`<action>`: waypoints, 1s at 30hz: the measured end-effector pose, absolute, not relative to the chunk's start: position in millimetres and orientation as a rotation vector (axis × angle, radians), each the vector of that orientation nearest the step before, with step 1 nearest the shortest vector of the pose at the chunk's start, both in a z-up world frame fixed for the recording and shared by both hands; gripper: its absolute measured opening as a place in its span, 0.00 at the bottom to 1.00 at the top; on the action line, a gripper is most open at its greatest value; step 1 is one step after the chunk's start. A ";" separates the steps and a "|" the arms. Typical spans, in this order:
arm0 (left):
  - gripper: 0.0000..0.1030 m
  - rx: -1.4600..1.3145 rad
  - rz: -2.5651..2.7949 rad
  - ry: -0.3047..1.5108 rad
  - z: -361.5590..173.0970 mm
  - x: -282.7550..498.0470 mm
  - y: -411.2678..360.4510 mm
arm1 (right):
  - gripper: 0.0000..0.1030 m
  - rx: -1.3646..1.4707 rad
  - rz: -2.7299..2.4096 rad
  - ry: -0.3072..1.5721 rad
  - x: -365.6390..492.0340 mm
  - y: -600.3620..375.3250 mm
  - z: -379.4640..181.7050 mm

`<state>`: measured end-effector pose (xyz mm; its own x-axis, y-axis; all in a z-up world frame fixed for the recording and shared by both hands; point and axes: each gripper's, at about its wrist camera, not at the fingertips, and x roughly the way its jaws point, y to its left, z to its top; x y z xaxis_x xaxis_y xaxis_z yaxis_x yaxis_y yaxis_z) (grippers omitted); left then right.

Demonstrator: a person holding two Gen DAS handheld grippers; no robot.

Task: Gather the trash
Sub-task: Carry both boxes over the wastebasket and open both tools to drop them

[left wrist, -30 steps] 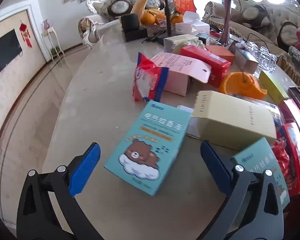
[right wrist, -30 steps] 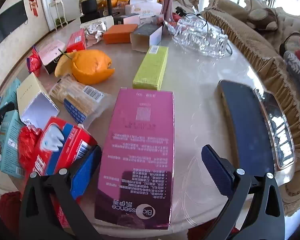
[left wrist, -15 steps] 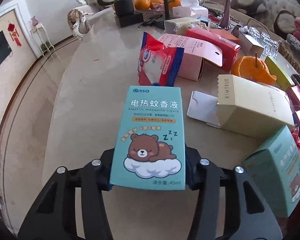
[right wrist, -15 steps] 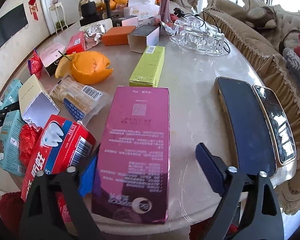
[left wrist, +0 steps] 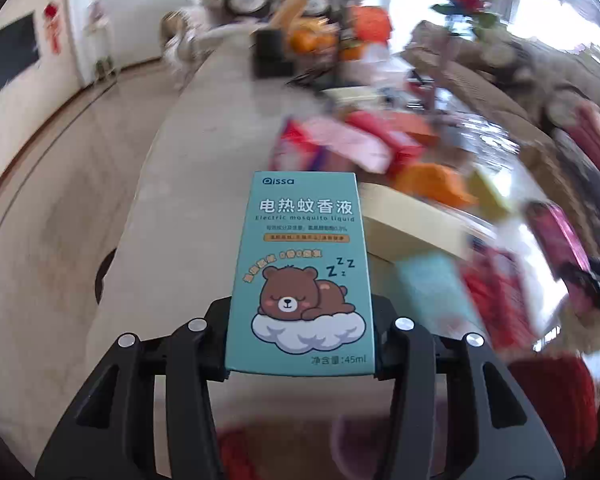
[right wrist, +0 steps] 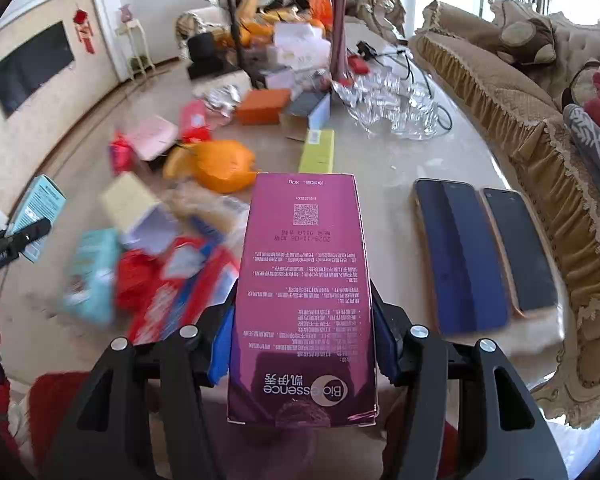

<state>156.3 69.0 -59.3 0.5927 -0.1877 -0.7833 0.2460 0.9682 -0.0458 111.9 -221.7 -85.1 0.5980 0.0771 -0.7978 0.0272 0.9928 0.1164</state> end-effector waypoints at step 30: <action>0.67 -0.049 -0.351 1.614 -301.3 49.0 -25.4 | 0.67 0.197 0.147 1.503 62.4 -158.8 -288.1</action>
